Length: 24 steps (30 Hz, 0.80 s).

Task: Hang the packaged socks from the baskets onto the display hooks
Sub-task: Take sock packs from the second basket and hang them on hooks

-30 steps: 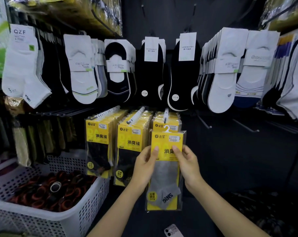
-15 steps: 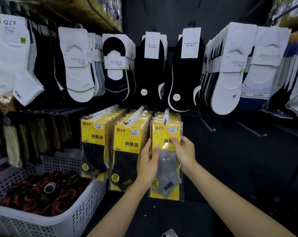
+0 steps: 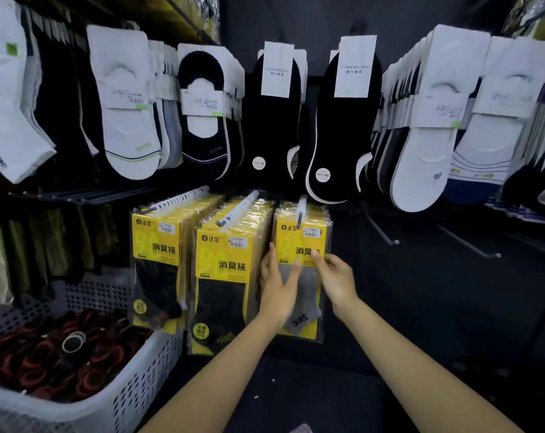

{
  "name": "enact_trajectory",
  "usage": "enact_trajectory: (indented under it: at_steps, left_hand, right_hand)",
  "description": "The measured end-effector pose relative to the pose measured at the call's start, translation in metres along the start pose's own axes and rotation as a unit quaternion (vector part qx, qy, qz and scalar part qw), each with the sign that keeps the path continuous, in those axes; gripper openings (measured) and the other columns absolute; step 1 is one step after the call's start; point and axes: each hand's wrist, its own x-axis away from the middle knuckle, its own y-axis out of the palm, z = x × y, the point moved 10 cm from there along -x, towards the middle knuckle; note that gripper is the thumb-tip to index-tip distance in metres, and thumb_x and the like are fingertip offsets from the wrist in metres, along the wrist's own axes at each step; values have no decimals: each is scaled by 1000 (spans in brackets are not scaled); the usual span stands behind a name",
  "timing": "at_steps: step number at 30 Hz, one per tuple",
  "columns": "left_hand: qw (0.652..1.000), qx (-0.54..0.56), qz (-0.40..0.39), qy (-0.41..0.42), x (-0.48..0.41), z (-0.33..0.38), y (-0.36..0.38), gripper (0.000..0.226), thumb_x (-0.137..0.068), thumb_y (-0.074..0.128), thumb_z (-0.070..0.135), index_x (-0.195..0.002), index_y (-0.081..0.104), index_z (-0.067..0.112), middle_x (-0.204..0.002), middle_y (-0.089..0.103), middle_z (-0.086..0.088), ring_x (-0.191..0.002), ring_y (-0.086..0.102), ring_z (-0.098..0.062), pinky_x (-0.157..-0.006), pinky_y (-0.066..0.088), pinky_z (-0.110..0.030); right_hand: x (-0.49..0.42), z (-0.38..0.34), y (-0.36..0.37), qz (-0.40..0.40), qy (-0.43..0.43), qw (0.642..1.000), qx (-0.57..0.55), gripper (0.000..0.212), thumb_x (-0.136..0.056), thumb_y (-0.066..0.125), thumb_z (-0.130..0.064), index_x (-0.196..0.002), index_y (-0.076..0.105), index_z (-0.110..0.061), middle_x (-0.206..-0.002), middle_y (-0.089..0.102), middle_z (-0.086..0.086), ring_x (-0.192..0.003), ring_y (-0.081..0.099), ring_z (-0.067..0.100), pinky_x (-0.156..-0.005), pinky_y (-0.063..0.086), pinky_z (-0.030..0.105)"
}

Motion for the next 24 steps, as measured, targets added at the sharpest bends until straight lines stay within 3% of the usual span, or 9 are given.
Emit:
enact_trajectory:
  at_steps: [6, 9, 13, 14, 17, 19, 21, 22, 24]
  left_hand:
    - [998, -18, -51, -37, 79, -47, -4, 70, -91, 44, 52, -150, 15, 27, -156, 16, 7, -143, 16, -11, -116, 17, -31]
    - [984, -15, -123, -126, 150, -105, 5, 72, -85, 44, 59, -148, 22, 31, -151, 24, 12, -140, 23, -7, -114, 25, -30]
    - [940, -34, -251, -229, 252, -174, 34, 45, -94, 47, 44, -136, 40, 30, -128, 46, 15, -105, 48, 15, -85, 35, -2]
    - [927, -52, -279, -247, 276, -189, 41, 41, -95, 48, 42, -133, 42, 28, -126, 50, 12, -102, 51, 13, -84, 36, -2]
    - [892, -120, -337, -276, 330, -223, 51, 49, -96, 48, 42, -138, 41, 18, -137, 50, 0, -122, 50, -10, -103, 37, -22]
    - [875, -151, -379, -262, 351, -233, 56, 53, -96, 47, 43, -141, 39, 16, -140, 49, 0, -121, 48, -7, -95, 36, -8]
    - [858, -178, -413, -247, 364, -238, 57, 57, -95, 47, 47, -143, 37, 17, -142, 48, 0, -119, 47, -5, -86, 34, 0]
    - [852, -194, -423, -238, 367, -242, 57, 60, -94, 45, 51, -144, 36, 19, -145, 45, -1, -125, 44, -8, -94, 34, -7]
    - [841, -217, -435, -236, 371, -253, 54, 64, -91, 41, 59, -144, 35, 24, -151, 36, 0, -137, 35, -18, -111, 29, -29]
  right_hand:
    - [63, 50, -55, -33, 65, 993, 90, 23, -90, 63, -25, -111, 58, -16, -101, 63, -1, -99, 61, 16, -90, 50, 30]
    - [124, 102, -89, -121, 152, 969, 152, 16, -90, 64, -25, -105, 59, -21, -107, 64, 2, -99, 62, 16, -87, 51, 29]
    - [218, 184, -143, -225, 296, 891, 262, 22, -90, 63, -31, -109, 58, -22, -112, 62, 0, -99, 61, 11, -80, 50, 23]
    - [241, 204, -158, -241, 326, 869, 286, 30, -90, 62, -34, -116, 57, -20, -117, 60, 0, -102, 60, 11, -79, 49, 21]
    - [289, 246, -197, -256, 373, 814, 364, 53, -89, 62, -40, -131, 49, -12, -130, 53, 3, -113, 54, 15, -82, 40, 19]
    - [304, 261, -211, -261, 381, 793, 398, 55, -88, 64, -40, -131, 48, -10, -128, 52, 2, -118, 51, 16, -81, 35, 17]
    - [312, 269, -217, -248, 393, 791, 397, 43, -83, 67, -43, -109, 57, -10, -106, 54, 4, -101, 54, 14, -76, 34, 21]
    - [317, 272, -217, -250, 391, 791, 399, 47, -78, 69, -50, -95, 57, -8, -95, 53, 10, -91, 55, 15, -73, 35, 25]
    - [333, 282, -216, -275, 394, 779, 402, 68, -66, 71, -63, -97, 58, -4, -100, 54, 13, -94, 54, 17, -75, 41, 25]
